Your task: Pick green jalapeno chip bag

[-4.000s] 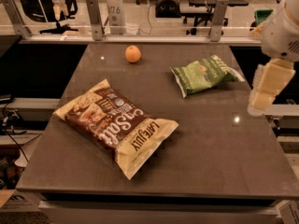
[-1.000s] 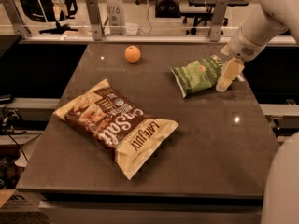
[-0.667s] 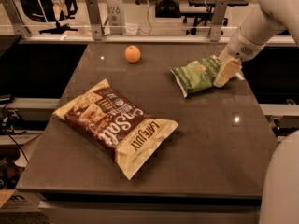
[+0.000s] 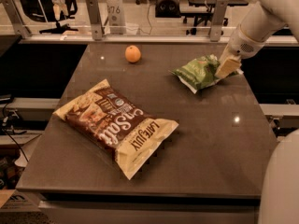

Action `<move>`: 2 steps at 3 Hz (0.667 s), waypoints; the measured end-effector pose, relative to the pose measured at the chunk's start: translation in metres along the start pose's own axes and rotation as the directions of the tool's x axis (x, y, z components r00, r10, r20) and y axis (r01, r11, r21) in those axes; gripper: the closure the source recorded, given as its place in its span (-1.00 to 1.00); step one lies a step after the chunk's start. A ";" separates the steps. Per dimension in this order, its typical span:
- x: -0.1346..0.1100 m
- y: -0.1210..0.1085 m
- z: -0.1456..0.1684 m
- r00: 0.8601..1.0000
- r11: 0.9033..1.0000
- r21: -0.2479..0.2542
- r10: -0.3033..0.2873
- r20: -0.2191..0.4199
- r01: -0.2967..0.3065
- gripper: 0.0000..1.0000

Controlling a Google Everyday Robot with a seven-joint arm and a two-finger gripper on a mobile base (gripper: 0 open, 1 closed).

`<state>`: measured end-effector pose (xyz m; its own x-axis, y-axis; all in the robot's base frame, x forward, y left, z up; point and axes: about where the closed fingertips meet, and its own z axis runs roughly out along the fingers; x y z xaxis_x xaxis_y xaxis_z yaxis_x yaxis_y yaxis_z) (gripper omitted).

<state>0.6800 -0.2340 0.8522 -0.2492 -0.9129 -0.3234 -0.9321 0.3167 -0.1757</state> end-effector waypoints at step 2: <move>-0.037 0.006 -0.056 0.997 0.999 0.048 -0.019 0.081 0.016 1.00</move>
Offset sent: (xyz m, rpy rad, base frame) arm -0.0242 0.0340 0.1178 0.0939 -0.1386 0.0345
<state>0.6690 -0.2126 0.9155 -0.2090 -0.8951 -0.3939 -0.9221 0.3145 -0.2255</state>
